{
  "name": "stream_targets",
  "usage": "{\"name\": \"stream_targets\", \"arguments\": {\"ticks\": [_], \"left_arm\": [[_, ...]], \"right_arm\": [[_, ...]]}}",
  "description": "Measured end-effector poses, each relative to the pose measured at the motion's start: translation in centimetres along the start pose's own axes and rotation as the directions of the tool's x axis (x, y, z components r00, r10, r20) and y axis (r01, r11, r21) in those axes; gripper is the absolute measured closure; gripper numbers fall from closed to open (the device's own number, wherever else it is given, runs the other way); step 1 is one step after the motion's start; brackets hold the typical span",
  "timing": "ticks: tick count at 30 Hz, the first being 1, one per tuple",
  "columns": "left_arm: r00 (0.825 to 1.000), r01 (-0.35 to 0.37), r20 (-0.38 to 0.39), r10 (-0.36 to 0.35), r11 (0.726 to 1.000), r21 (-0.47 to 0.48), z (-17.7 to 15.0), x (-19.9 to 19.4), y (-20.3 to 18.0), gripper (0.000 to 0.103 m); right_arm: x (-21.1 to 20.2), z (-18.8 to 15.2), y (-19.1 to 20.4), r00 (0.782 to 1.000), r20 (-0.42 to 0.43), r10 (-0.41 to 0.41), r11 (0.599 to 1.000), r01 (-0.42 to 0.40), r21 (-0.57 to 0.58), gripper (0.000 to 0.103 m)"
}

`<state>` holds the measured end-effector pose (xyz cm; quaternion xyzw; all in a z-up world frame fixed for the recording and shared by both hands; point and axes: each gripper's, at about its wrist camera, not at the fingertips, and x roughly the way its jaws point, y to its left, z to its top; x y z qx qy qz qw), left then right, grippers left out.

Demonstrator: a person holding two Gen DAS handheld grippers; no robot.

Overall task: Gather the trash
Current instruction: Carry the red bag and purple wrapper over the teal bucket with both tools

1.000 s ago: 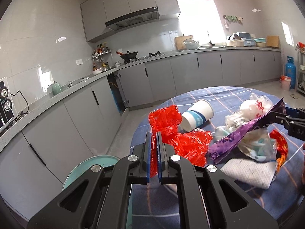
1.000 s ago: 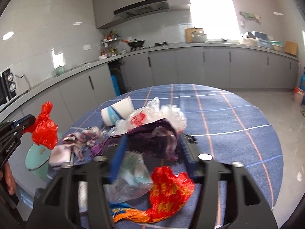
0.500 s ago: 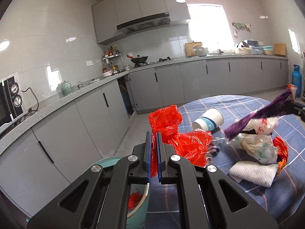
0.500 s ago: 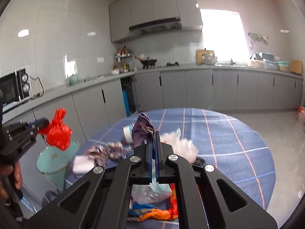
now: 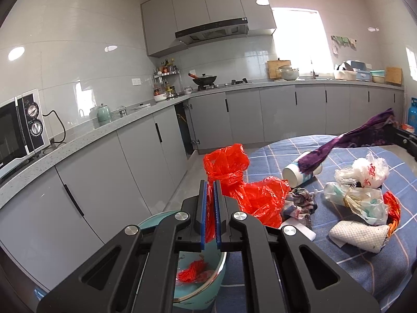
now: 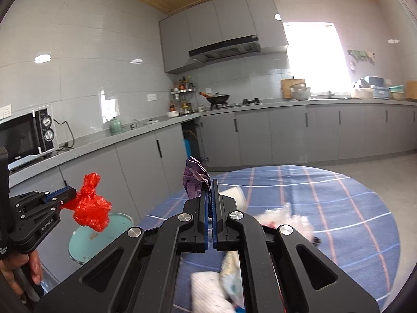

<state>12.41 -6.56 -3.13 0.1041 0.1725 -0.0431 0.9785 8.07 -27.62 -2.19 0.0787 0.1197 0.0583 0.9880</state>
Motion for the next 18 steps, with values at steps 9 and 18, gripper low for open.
{"name": "stream_targets", "arguments": {"ticks": [9, 18], "left_arm": [[0.999, -0.032, -0.007, 0.031, 0.999, -0.043, -0.1, -0.2, 2.3, 0.097], [0.995, -0.099, -0.024, 0.098, 0.992, -0.078, -0.3, 0.0, 5.2, 0.097]], "right_arm": [[2.7, 0.3, 3.8, 0.995, 0.002, 0.095, 0.995, -0.095, -0.031, 0.100], [5.0, 0.7, 6.8, 0.985, -0.008, 0.172, 0.984, -0.172, -0.051, 0.100]]}}
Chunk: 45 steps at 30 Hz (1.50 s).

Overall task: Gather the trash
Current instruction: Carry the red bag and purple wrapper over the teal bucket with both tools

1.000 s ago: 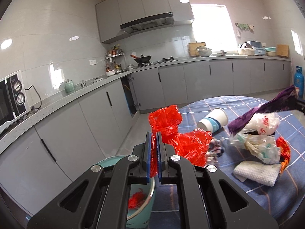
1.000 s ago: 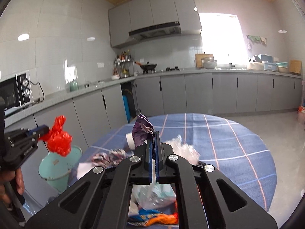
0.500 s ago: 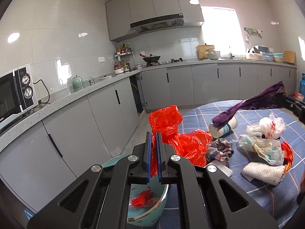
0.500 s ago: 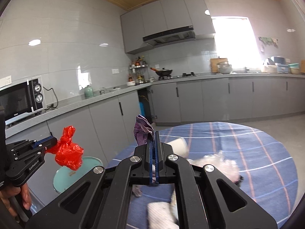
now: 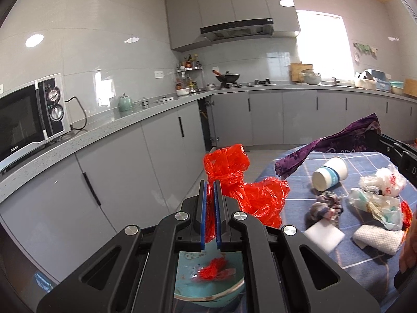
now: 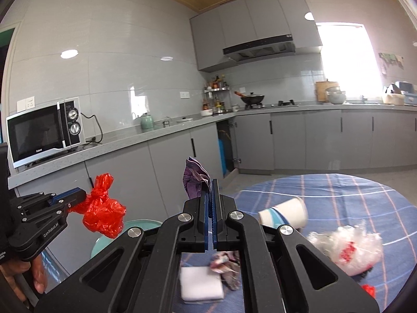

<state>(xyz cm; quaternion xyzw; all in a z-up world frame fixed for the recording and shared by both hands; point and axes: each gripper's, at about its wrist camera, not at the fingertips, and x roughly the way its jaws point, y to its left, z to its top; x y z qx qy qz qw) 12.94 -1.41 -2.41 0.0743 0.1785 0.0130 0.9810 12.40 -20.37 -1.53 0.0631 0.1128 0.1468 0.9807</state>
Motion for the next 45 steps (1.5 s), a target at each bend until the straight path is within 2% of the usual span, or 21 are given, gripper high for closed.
{"name": "stream_targets", "arguments": {"ticks": [8, 22, 32, 45], "left_arm": [[0.998, -0.057, -0.008, 0.057, 0.998, -0.029, 0.1, 0.3, 3.1, 0.097], [0.993, -0.114, -0.011, 0.114, 0.992, -0.048, -0.3, 0.8, 5.3, 0.097], [0.988, -0.150, -0.039, 0.148, 0.987, -0.061, -1.0, 2.0, 6.6, 0.097], [0.987, -0.153, -0.065, 0.149, 0.986, -0.063, -1.3, 3.1, 6.8, 0.097]], "right_arm": [[2.9, -0.1, 2.6, 0.998, -0.017, 0.063, 0.998, -0.064, -0.022, 0.100], [7.3, -0.4, 6.5, 0.989, -0.050, 0.136, 0.989, -0.139, -0.053, 0.100], [9.4, -0.8, 7.8, 0.985, -0.074, 0.158, 0.985, -0.162, -0.062, 0.100], [10.3, -1.5, 8.5, 0.981, -0.105, 0.161, 0.983, -0.169, -0.070, 0.100]]}}
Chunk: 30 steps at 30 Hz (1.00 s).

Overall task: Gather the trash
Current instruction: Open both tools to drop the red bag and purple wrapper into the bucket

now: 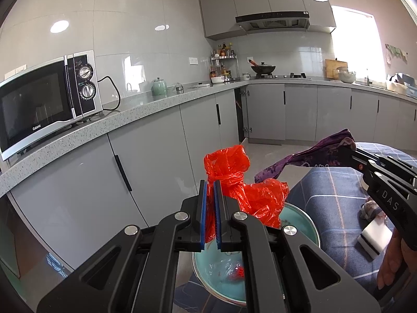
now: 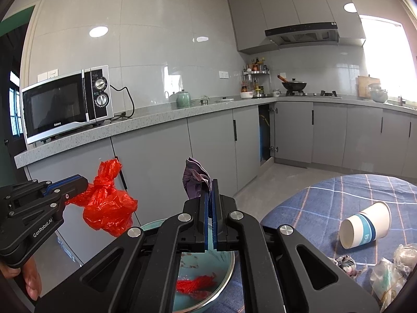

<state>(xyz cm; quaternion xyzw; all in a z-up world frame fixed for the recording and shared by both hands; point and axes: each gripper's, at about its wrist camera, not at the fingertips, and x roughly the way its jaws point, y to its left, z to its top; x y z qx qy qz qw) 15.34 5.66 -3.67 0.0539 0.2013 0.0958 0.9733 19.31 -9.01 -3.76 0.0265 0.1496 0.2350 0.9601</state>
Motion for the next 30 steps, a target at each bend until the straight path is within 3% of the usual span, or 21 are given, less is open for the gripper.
{"name": "stream_targets", "arguments": {"ticks": [9, 11, 13, 18, 30], "left_arm": [[1.000, 0.007, -0.007, -0.007, 1.000, -0.002, 0.0, 0.2, -0.1, 0.093], [1.000, 0.005, -0.009, -0.005, 1.000, -0.002, 0.0, 0.3, 0.0, 0.084], [1.000, 0.001, -0.015, -0.001, 1.000, 0.002, 0.0, 0.6, -0.1, 0.054], [0.999, -0.003, -0.033, 0.004, 1.000, 0.013, -0.4, 1.3, -0.1, 0.051], [1.000, -0.012, -0.022, 0.011, 1.000, -0.012, -0.7, 0.7, 0.0, 0.030]], "right_arm": [[0.6, -0.1, 0.4, 1.000, -0.018, -0.004, 1.000, 0.004, -0.008, 0.099], [0.9, -0.1, 0.5, 1.000, -0.025, -0.003, 1.000, 0.002, -0.011, 0.098], [1.2, -0.4, 0.5, 0.999, -0.038, -0.004, 1.000, 0.003, -0.010, 0.094], [1.8, -1.1, 0.3, 0.998, -0.067, -0.009, 1.000, 0.009, 0.000, 0.088], [-0.6, -1.6, -0.6, 0.994, -0.092, -0.065, 0.998, 0.066, 0.008, 0.074]]}}
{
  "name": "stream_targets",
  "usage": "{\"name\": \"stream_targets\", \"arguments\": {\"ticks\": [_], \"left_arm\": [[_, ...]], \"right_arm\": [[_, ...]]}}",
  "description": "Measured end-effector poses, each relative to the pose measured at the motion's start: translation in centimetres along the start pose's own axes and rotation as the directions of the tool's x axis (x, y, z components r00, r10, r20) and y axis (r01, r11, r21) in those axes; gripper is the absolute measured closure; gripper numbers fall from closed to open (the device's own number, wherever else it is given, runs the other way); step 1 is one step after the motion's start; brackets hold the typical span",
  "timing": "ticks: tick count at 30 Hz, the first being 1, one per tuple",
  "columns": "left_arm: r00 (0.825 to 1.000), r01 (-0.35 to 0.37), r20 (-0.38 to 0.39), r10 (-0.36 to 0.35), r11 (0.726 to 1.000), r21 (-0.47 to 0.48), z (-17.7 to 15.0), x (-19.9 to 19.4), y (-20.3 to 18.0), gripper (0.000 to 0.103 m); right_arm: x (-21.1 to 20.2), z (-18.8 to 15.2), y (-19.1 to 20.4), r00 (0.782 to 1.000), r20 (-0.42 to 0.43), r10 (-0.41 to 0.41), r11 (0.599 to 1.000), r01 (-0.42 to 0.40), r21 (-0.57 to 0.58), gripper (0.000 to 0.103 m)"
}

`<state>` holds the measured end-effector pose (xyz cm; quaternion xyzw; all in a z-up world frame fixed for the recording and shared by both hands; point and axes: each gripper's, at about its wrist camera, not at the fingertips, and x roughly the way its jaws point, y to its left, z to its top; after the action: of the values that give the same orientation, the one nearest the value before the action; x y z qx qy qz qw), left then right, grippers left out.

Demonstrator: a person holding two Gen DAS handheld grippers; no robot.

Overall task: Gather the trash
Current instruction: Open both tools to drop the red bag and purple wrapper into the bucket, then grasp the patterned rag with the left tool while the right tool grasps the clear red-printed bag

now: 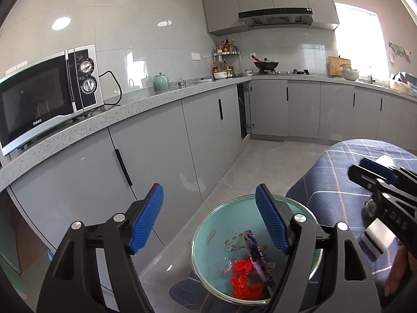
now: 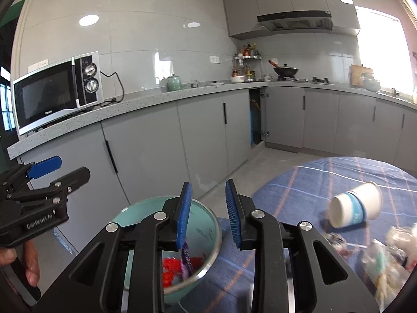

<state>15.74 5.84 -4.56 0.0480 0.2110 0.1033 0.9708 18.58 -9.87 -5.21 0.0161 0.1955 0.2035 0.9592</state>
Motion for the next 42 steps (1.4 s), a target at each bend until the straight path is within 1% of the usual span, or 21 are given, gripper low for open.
{"name": "stream_targets", "arguments": {"ticks": [3, 6, 9, 12, 16, 18, 21, 25, 29, 32, 36, 38, 40, 42], "left_arm": [[1.000, 0.015, -0.001, -0.015, 1.000, 0.007, -0.2, -0.3, -0.8, 0.028], [0.999, 0.050, -0.007, -0.049, 0.998, 0.029, -0.6, -0.8, -2.5, 0.027], [0.995, 0.102, -0.014, -0.102, 0.992, 0.067, -1.1, -1.3, -5.0, 0.026], [0.988, 0.153, -0.023, -0.152, 0.982, 0.107, -1.5, -1.8, -7.7, 0.026], [0.978, 0.207, -0.021, -0.206, 0.966, 0.157, -1.9, -2.7, -10.8, 0.025], [0.974, 0.227, -0.018, -0.227, 0.956, 0.184, -2.3, -3.1, -12.4, 0.024], [0.967, 0.252, -0.028, -0.253, 0.941, 0.225, -2.9, -3.2, -14.5, 0.023], [0.960, 0.279, -0.047, -0.277, 0.926, 0.255, -3.2, -2.9, -16.5, 0.023], [0.951, 0.307, -0.061, -0.302, 0.909, 0.282, -3.2, -2.6, -18.4, 0.023], [0.948, 0.317, -0.062, -0.314, 0.898, 0.306, -2.8, -2.1, -20.1, 0.022], [0.939, 0.344, -0.095, -0.332, 0.881, 0.324, -2.5, -0.4, -22.3, 0.022], [0.933, 0.361, -0.122, -0.340, 0.871, 0.332, -2.4, 0.6, -23.4, 0.022], [0.930, 0.368, -0.143, -0.339, 0.868, 0.334, -2.4, 1.7, -24.3, 0.022], [0.925, 0.378, -0.162, -0.343, 0.864, 0.332, -2.4, 2.5, -24.9, 0.022]], "right_arm": [[-2.1, -0.4, -1.0, 0.999, -0.006, -0.038, 0.999, 0.038, 0.002, 0.071], [-4.3, -0.8, -2.4, 0.997, -0.005, -0.077, 0.997, 0.077, 0.007, 0.069], [-6.9, -1.4, -4.1, 0.992, -0.001, -0.129, 0.991, 0.129, 0.019, 0.064], [-9.2, -1.9, -5.9, 0.985, 0.007, -0.173, 0.984, 0.172, 0.043, 0.062], [-12.3, -2.9, -8.4, 0.971, 0.011, -0.239, 0.968, 0.237, 0.077, 0.061], [-13.3, -3.5, -9.4, 0.963, 0.006, -0.270, 0.960, 0.268, 0.084, 0.058], [-14.9, -4.6, -11.2, 0.948, -0.010, -0.318, 0.943, 0.317, 0.102, 0.057], [-16.9, -6.3, -13.9, 0.923, -0.035, -0.382, 0.914, 0.384, 0.130, 0.054], [-17.3, -7.1, -15.9, 0.906, -0.056, -0.420, 0.893, 0.424, 0.151, 0.053], [-17.4, -7.1, -17.1, 0.895, -0.057, -0.442, 0.879, 0.445, 0.172, 0.047], [-16.8, -7.1, -18.7, 0.881, -0.068, -0.468, 0.862, 0.472, 0.186, 0.042], [-16.5, -7.0, -19.6, 0.881, -0.076, -0.467, 0.857, 0.472, 0.205, 0.040], [-16.0, -6.7, -20.3, 0.883, -0.076, -0.463, 0.857, 0.468, 0.217, 0.034], [-15.4, -6.3, -20.8, 0.886, -0.072, -0.458, 0.861, 0.462, 0.215, 0.032]]}}
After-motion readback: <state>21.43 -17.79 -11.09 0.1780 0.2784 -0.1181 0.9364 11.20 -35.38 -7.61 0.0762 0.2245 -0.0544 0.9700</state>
